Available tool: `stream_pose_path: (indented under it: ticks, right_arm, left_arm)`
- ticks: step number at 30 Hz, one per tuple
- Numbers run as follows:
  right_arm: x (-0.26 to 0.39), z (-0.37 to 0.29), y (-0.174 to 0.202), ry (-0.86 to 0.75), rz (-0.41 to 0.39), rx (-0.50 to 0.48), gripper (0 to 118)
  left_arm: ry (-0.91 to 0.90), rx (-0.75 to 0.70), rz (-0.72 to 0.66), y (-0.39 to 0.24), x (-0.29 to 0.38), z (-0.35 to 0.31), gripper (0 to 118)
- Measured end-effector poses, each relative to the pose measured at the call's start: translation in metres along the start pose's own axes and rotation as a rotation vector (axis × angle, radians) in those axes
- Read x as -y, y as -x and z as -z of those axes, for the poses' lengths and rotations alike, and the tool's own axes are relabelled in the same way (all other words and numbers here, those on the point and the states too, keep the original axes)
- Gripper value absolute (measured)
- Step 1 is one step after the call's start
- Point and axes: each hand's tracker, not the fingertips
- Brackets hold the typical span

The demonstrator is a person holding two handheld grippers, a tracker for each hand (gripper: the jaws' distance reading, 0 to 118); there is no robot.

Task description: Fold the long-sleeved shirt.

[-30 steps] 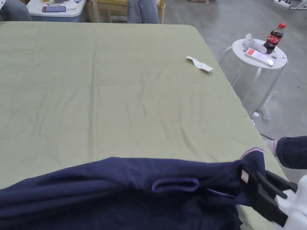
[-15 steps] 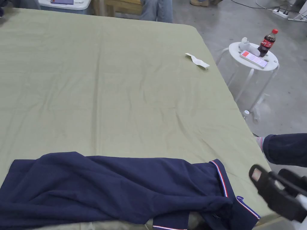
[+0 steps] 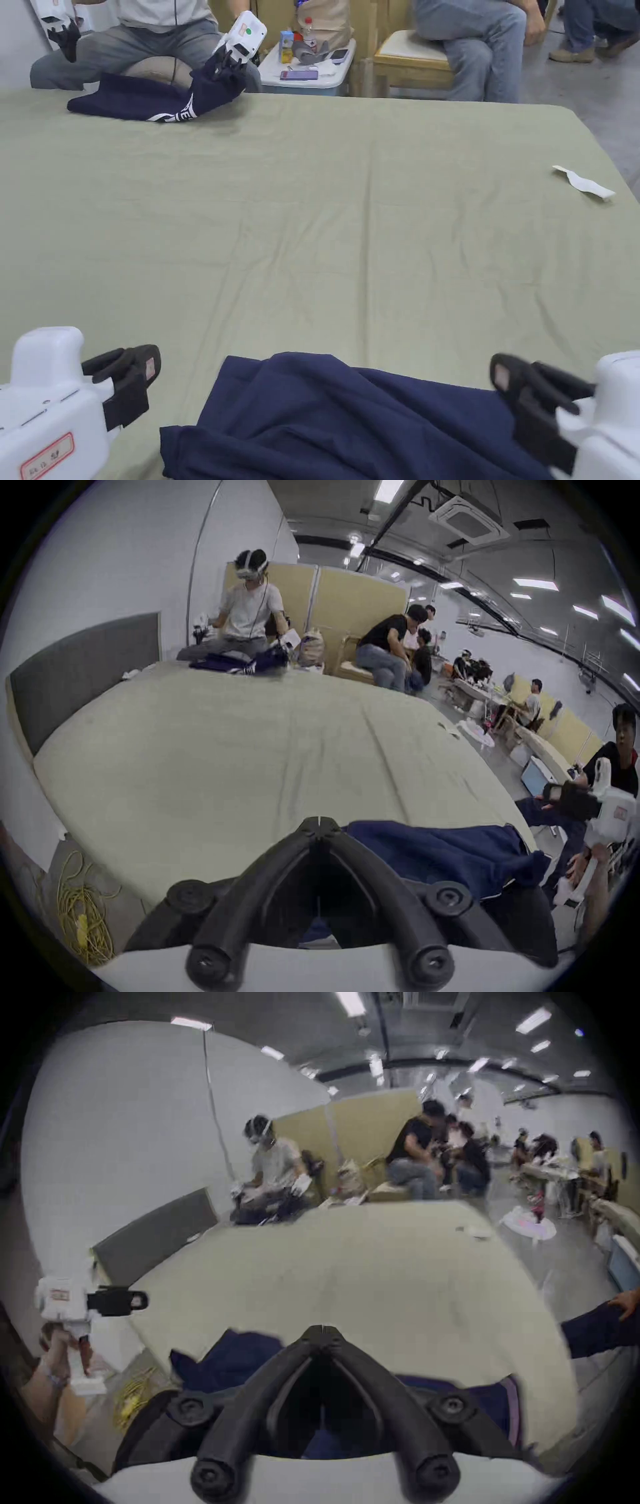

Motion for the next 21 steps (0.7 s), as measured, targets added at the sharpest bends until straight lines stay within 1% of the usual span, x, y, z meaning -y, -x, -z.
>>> stream_pose_path:
  ticks: [3, 5, 7, 8, 9, 10, 11, 12, 13, 14, 16, 17, 19, 21]
  right_arm:
    - [0.014, 0.011, 0.01, 0.058, -0.004, -0.01, 1]
    - [0.017, 0.012, 0.01, 0.078, -0.006, -0.005, 1]
    - [0.019, 0.008, 0.003, 0.09, 0.008, 0.012, 1]
    - [0.019, 0.006, 0.0, 0.096, 0.022, 0.025, 1]
    - [0.019, 0.004, -0.005, 0.102, 0.044, 0.041, 1]
    - [0.02, 0.001, -0.012, 0.101, 0.069, 0.051, 1]
    - [0.021, -0.002, -0.017, 0.1, 0.09, 0.057, 1]
    - [0.023, -0.005, -0.023, 0.1, 0.112, 0.059, 1]
    - [0.024, -0.008, -0.027, 0.105, 0.123, 0.065, 1]
    - [0.025, -0.01, -0.03, 0.109, 0.128, 0.076, 1]
    - [0.028, -0.015, -0.034, 0.122, 0.119, 0.114, 1]
    - [0.029, -0.017, -0.035, 0.132, 0.119, 0.124, 1]
    - [0.032, -0.021, -0.036, 0.143, 0.127, 0.134, 1]
    - [0.035, -0.024, -0.037, 0.148, 0.138, 0.134, 1]
  left_arm:
    - [0.038, 0.045, -0.102, 0.013, 0.001, 0.014, 0]
    - [0.064, 0.096, -0.141, 0.036, 0.003, 0.032, 0]
    - [0.147, 0.155, -0.174, 0.059, -0.003, 0.059, 0]
    - [0.198, 0.204, -0.216, 0.07, -0.005, 0.074, 6]
    - [0.22, 0.278, -0.301, 0.072, -0.004, 0.088, 29]
    - [0.261, 0.338, -0.401, 0.083, -0.002, 0.107, 71]
    - [0.32, 0.375, -0.471, 0.092, 0.002, 0.125, 93]
    - [0.355, 0.389, -0.493, 0.098, 0.007, 0.143, 96]
    - [0.385, 0.424, -0.486, 0.111, 0.012, 0.156, 96]
    - [0.397, 0.459, -0.485, 0.116, 0.016, 0.168, 96]
    - [0.49, 0.51, -0.562, 0.123, 0.029, 0.193, 96]
    - [0.544, 0.512, -0.574, 0.117, 0.035, 0.194, 96]
    - [0.566, 0.485, -0.529, 0.109, 0.046, 0.204, 95]
    - [0.519, 0.603, -0.558, 0.103, 0.04, 0.194, 95]
